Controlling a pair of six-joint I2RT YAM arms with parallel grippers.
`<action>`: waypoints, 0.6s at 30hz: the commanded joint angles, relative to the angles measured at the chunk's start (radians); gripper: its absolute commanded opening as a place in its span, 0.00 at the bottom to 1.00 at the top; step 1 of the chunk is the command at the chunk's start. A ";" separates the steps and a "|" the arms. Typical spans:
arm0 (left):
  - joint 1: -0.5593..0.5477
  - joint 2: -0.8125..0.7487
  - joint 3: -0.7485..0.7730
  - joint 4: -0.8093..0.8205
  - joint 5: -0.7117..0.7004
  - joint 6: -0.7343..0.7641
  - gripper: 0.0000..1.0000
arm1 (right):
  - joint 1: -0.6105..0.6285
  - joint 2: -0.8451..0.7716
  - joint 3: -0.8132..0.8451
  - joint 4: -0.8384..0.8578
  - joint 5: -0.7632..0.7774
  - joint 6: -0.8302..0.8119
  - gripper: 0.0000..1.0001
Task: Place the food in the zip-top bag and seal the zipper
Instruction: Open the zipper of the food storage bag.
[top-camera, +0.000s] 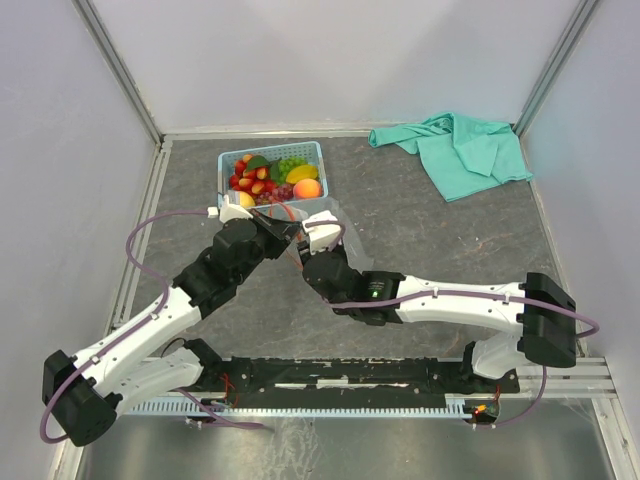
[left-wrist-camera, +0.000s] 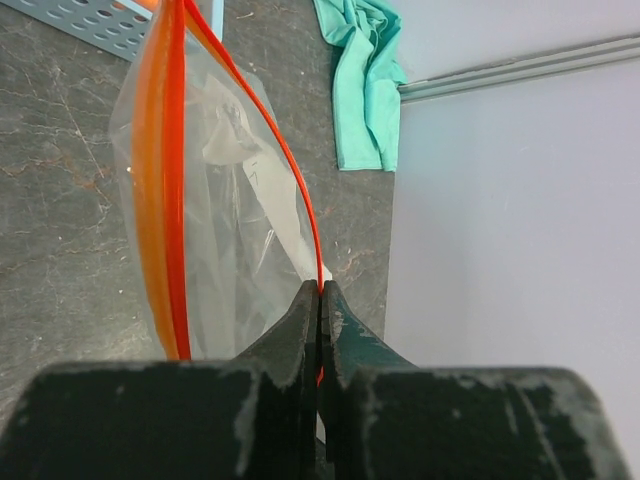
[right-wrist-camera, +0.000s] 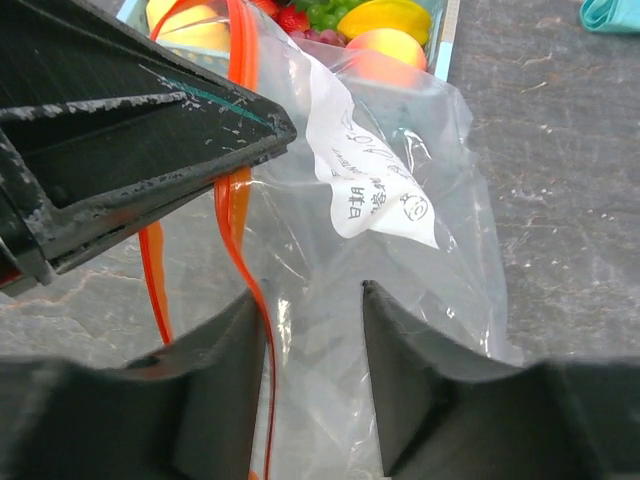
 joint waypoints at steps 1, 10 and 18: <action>-0.006 -0.011 0.023 0.017 -0.031 -0.025 0.07 | -0.007 -0.013 -0.008 0.023 0.043 -0.046 0.44; -0.004 -0.078 0.064 -0.123 -0.057 -0.001 0.33 | -0.013 -0.054 -0.034 0.017 0.045 -0.072 0.02; -0.004 -0.213 0.067 -0.361 -0.074 -0.033 0.57 | -0.015 -0.087 -0.072 0.027 0.006 -0.059 0.01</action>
